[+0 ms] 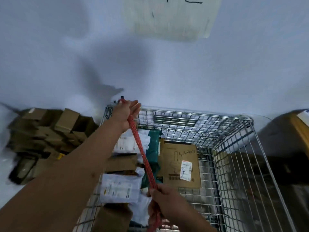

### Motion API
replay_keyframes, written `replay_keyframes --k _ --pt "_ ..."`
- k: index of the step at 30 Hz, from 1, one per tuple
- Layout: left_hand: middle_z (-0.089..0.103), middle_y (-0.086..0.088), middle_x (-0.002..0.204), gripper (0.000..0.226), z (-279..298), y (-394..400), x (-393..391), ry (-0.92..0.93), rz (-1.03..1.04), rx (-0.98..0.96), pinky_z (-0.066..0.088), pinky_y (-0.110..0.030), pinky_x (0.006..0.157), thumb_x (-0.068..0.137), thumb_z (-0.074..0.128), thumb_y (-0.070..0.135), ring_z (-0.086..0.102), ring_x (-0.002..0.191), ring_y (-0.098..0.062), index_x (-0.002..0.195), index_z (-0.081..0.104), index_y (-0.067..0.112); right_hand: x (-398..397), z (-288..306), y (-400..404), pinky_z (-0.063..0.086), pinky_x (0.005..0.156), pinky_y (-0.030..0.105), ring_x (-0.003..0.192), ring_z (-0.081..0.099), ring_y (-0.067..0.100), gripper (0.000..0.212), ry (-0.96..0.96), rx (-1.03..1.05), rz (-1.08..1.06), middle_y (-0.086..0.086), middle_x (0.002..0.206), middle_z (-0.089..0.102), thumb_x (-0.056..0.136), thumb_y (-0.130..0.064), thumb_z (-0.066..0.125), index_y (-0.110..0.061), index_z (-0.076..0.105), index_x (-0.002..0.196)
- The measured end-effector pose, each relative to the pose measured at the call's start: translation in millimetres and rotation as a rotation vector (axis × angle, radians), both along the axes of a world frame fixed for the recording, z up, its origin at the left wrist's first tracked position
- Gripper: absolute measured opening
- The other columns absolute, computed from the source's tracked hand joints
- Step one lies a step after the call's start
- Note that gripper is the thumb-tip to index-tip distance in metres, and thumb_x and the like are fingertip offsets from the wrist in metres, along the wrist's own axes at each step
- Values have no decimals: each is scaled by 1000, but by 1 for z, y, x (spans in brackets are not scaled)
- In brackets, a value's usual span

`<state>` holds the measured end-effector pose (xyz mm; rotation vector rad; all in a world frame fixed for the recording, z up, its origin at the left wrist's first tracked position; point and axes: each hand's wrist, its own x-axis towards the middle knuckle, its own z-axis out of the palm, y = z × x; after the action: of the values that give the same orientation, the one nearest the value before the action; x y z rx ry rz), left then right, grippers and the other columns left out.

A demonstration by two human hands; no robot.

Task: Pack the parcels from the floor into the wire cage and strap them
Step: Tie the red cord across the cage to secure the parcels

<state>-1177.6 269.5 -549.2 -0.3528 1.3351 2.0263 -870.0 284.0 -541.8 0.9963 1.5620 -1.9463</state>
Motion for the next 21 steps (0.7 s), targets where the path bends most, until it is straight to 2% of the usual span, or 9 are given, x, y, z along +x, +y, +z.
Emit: replay_keyframes --k 3,6,9,11,13,14,16,18,21 --pt "80 0 91 23 3 13 -21 16 17 8 60 -27 71 110 50 26 75 79 -10 104 66 9 -23 -38 11 54 55 33 55 68 21 19 -1 140 -94 11 66 73 109 -18 44 -10 59 100" --pt "75 0 100 14 2 23 -36 81 86 33 59 -23 65 110 50 23 75 76 -10 116 59 13 -36 -82 23 58 69 43 67 71 21 20 -31 391 -93 14 76 74 106 -20 46 -11 63 98" --pt "73 -2 96 15 -12 24 -37 132 44 11 57 -23 62 108 54 23 72 73 -11 115 61 11 -36 -118 28 52 69 31 73 67 12 24 -89 578 89 -2 80 69 106 -31 47 -25 61 88" --pt "74 -1 95 26 -34 25 -32 180 -35 -32 54 -23 62 106 57 26 68 71 -9 123 63 8 -40 -145 26 49 68 30 74 66 10 26 -114 593 191 -1 84 69 106 -36 46 -22 64 91" --pt "74 1 91 34 -56 28 -22 208 -97 -70 52 -24 63 105 59 31 63 68 -8 128 64 6 -53 -164 26 45 56 20 57 60 -2 27 -145 526 253 0 76 67 104 -32 48 -16 65 90" --pt "73 0 89 35 -67 31 -17 197 -101 -71 51 -24 64 104 60 31 61 68 -9 128 65 6 -62 -171 27 44 54 19 52 58 -1 26 -151 466 250 1 73 66 103 -29 50 -14 66 88" --pt "74 0 86 28 -85 36 -7 170 -65 -68 53 -23 65 104 62 29 62 68 -9 121 70 9 -78 -179 34 49 64 23 69 63 9 23 -136 365 188 2 84 70 100 -30 54 -15 70 92" --pt "74 -1 85 20 -100 42 4 124 -35 -75 54 -25 68 104 61 28 64 70 -10 111 72 13 -94 -179 47 49 72 25 81 62 13 18 -80 354 111 -2 92 69 101 -35 53 -24 67 97" --pt "71 -3 83 19 -117 57 22 53 -15 -156 54 -27 70 105 59 26 63 72 -14 109 71 12 -121 -171 75 43 60 26 65 58 9 24 74 502 -63 -7 78 63 106 -44 43 -30 59 95"
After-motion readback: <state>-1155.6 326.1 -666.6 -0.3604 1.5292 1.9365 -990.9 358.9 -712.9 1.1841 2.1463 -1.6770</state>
